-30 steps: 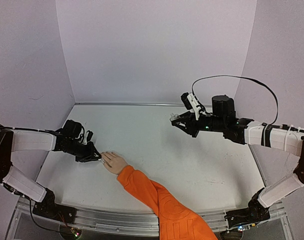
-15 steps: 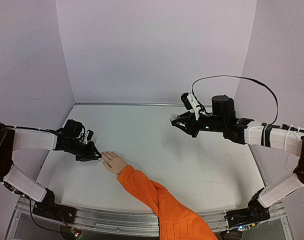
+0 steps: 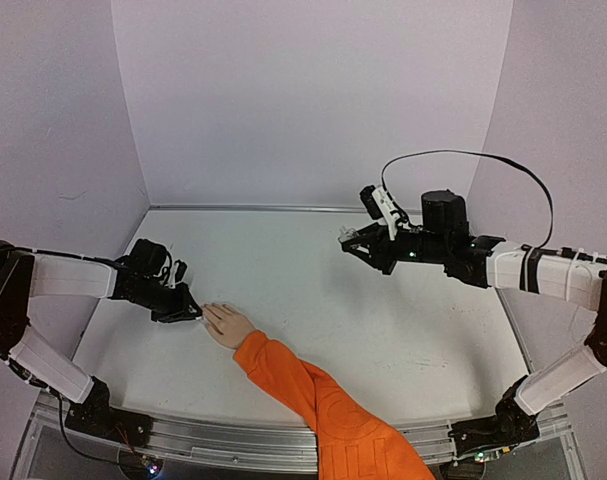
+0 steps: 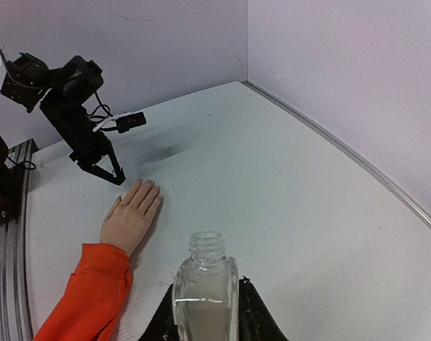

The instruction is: Paint the nails

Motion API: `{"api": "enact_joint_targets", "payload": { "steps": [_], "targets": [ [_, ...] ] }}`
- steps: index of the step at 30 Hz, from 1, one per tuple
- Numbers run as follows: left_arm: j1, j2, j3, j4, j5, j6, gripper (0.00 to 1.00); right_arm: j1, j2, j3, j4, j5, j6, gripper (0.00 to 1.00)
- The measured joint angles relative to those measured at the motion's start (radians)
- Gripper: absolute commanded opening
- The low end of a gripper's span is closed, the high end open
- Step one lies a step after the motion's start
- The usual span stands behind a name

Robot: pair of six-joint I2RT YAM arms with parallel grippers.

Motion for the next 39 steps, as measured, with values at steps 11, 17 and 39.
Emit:
{"api": "enact_joint_targets", "payload": {
  "steps": [11, 17, 39],
  "targets": [
    [0.007, 0.002, 0.031, 0.017, -0.010, 0.006, 0.00, 0.000, 0.003, 0.009, -0.006, 0.001, 0.000, 0.00],
    [0.007, -0.043, 0.030, -0.010, -0.028, 0.005, 0.00, 0.000, 0.003, 0.010, -0.011, 0.000, 0.000, 0.00],
    [-0.008, -0.112, 0.002, -0.078, 0.003, -0.027, 0.00, 0.000, 0.003, 0.011, -0.012, -0.008, 0.000, 0.00]
  ]
}}
